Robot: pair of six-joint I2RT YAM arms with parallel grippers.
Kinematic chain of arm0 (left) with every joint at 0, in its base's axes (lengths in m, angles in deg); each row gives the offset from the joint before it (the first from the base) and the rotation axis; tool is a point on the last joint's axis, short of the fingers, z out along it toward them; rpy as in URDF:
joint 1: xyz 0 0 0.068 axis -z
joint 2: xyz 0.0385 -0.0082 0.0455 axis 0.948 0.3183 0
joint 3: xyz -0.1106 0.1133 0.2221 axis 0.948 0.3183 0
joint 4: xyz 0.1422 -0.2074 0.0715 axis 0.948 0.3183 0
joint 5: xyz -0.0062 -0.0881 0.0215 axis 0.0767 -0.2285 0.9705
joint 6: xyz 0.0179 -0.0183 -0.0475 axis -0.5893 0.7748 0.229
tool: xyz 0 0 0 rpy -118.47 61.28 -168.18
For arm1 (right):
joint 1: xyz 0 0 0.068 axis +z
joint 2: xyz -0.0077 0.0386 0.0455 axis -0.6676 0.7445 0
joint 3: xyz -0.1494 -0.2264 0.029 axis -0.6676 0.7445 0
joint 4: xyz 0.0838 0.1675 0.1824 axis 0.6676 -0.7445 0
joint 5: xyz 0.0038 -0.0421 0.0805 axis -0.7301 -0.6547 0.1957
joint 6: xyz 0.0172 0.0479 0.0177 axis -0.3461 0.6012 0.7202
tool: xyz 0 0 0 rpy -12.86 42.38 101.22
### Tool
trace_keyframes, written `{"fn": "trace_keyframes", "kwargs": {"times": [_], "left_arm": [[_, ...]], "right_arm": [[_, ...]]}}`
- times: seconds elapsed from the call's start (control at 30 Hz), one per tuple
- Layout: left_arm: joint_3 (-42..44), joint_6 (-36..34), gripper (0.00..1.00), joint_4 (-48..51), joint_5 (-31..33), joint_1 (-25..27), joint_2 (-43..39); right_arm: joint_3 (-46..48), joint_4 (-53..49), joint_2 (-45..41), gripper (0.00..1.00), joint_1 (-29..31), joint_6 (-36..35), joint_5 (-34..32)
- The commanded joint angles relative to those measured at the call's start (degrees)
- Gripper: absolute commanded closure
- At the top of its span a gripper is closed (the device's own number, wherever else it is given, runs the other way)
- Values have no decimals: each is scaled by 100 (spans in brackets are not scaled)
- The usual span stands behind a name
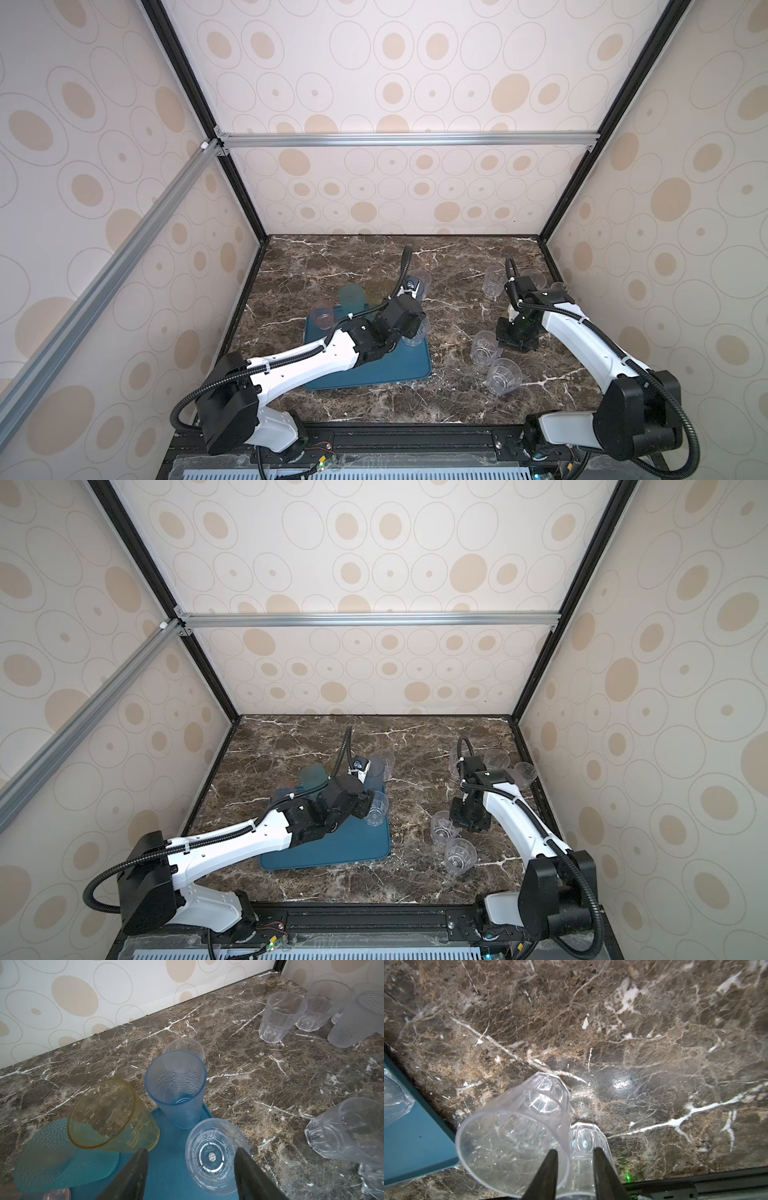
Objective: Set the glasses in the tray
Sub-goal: 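Move the right gripper down to another clear cup beside the tray, then grasp the clear cup with the right gripper and lift it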
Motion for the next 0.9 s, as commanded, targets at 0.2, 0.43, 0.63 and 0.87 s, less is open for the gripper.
{"fn": "trace_keyframes", "kwargs": {"times": [0.2,0.43,0.63,0.87], "left_arm": [[-172,-100,31,2,282,60,-67],[-258,99,32,211,345,49,-45],[-564,277,33,720,326,-71,-36],[-748,289,34,1105,309,-287,-279]], "right_arm": [[229,415,160,77,-22,76,156],[340,610,200,88,15,77,254],[-39,288,-27,94,224,50,58],[-955,-120,-92,94,908,262,-87]]}}
